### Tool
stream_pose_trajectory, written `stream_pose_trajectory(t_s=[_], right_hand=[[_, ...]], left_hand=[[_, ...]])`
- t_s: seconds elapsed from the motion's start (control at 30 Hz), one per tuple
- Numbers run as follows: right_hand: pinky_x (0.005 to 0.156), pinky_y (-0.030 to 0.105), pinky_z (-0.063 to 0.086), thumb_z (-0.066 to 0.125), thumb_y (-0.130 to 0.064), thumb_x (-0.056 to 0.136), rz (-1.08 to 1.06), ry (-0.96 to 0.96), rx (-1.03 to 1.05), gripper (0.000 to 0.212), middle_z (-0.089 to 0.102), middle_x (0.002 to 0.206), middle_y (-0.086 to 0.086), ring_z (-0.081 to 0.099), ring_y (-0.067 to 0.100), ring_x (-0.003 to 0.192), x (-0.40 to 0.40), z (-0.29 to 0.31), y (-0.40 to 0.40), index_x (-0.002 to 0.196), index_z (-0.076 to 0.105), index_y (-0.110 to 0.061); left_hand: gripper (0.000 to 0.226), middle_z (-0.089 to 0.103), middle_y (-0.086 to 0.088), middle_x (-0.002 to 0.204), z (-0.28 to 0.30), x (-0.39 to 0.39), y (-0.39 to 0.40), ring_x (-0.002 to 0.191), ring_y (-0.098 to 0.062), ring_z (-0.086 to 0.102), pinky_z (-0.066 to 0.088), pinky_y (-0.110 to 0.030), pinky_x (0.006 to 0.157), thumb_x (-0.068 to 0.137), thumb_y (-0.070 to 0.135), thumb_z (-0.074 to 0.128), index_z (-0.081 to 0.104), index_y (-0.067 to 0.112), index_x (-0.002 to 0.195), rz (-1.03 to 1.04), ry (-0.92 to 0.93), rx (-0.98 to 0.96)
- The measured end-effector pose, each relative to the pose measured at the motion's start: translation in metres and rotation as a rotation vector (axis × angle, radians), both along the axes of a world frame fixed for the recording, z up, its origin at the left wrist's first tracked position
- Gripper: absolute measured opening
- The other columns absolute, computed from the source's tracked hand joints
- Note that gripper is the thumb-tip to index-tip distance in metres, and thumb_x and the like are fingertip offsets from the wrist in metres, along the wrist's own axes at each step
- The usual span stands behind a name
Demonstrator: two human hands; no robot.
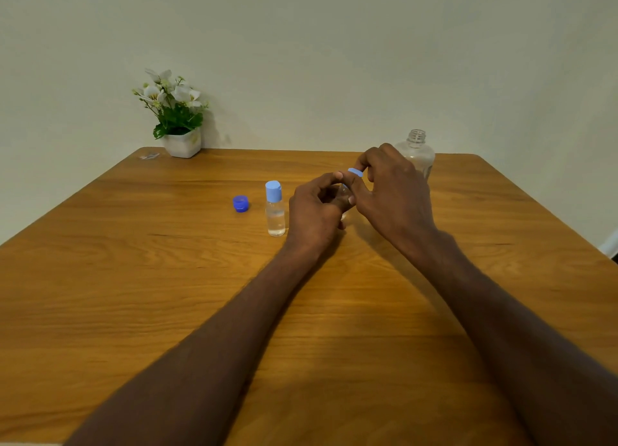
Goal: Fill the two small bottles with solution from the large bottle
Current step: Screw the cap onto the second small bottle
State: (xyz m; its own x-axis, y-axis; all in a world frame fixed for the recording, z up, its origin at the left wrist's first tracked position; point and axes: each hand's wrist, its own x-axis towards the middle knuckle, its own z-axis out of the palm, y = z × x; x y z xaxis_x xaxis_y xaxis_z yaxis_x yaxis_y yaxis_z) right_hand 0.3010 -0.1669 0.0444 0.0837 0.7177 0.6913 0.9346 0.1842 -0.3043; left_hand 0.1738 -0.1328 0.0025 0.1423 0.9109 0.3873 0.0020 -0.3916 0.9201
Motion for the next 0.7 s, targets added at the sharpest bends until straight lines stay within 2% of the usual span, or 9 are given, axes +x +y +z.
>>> stream_pose_trajectory(t_s=[0.13,0.23,0.37,0.47,0.53,0.63,0.7], right_hand=[[0.067,0.027,0.035,0.056,-0.058,0.101,-0.018,-0.025,-0.017,0.042,0.055,0.096,-0.007,0.053,0.012,0.081,0.000,0.001,0.001,0.100,0.063,-0.016],[0.063,0.027,0.032,0.052,-0.060,0.102,-0.027,-0.032,-0.032,0.045,0.056,0.085,-0.005,0.054,0.015,0.076,0.001,0.000,0.002,0.089,0.057,-0.017],[0.053,0.023,0.023,0.046,-0.065,0.102,-0.118,-0.054,-0.059,0.055,0.051,0.067,-0.006,0.048,0.013,0.062,0.001,0.001,-0.001,0.073,0.053,-0.019],[0.055,0.025,0.025,0.045,-0.074,0.098,-0.165,-0.010,-0.067,0.061,0.044,0.058,-0.009,0.043,0.008,0.055,0.001,0.003,-0.004,0.066,0.049,-0.023],[0.061,0.027,0.032,0.046,-0.074,0.098,-0.154,0.016,-0.064,0.057,0.046,0.062,-0.012,0.049,0.010,0.061,-0.001,0.004,-0.006,0.075,0.057,-0.022],[0.066,0.027,0.039,0.054,-0.061,0.100,-0.078,-0.004,0.005,0.040,0.057,0.082,-0.011,0.057,0.012,0.077,-0.005,0.007,-0.010,0.103,0.065,-0.023],[0.069,0.028,0.044,0.058,-0.049,0.100,-0.022,-0.041,0.016,0.030,0.062,0.093,-0.009,0.060,0.013,0.084,-0.006,0.007,-0.009,0.111,0.067,-0.023]], left_hand=[[0.031,0.077,-0.002,0.094,0.000,0.001,0.000,0.083,-0.015,0.073,0.060,-0.030,0.061,0.097,0.008,0.069,0.072,0.011,0.128,0.015,0.048,0.034],[0.027,0.078,0.001,0.091,-0.001,0.001,-0.001,0.080,-0.006,0.072,0.056,-0.024,0.061,0.097,0.005,0.069,0.074,0.010,0.123,-0.001,0.058,0.045],[0.026,0.079,0.001,0.099,-0.001,0.002,-0.003,0.084,0.000,0.072,0.053,-0.015,0.066,0.097,0.003,0.068,0.075,0.007,0.122,-0.031,0.091,0.087],[0.023,0.079,0.000,0.095,0.000,0.002,-0.005,0.084,-0.004,0.074,0.054,-0.016,0.066,0.098,0.004,0.068,0.075,0.007,0.120,-0.048,0.069,0.094],[0.023,0.079,0.002,0.090,0.000,0.001,-0.003,0.080,-0.007,0.074,0.055,-0.021,0.063,0.098,0.006,0.068,0.076,0.011,0.119,-0.041,0.041,0.082],[0.025,0.078,0.002,0.088,-0.001,-0.001,0.000,0.077,-0.013,0.074,0.061,-0.040,0.063,0.098,0.008,0.068,0.076,0.020,0.119,-0.007,0.007,0.052],[0.029,0.079,0.001,0.092,-0.001,-0.001,-0.001,0.079,-0.015,0.074,0.063,-0.040,0.067,0.099,0.007,0.067,0.075,0.022,0.122,0.003,0.006,0.049]])
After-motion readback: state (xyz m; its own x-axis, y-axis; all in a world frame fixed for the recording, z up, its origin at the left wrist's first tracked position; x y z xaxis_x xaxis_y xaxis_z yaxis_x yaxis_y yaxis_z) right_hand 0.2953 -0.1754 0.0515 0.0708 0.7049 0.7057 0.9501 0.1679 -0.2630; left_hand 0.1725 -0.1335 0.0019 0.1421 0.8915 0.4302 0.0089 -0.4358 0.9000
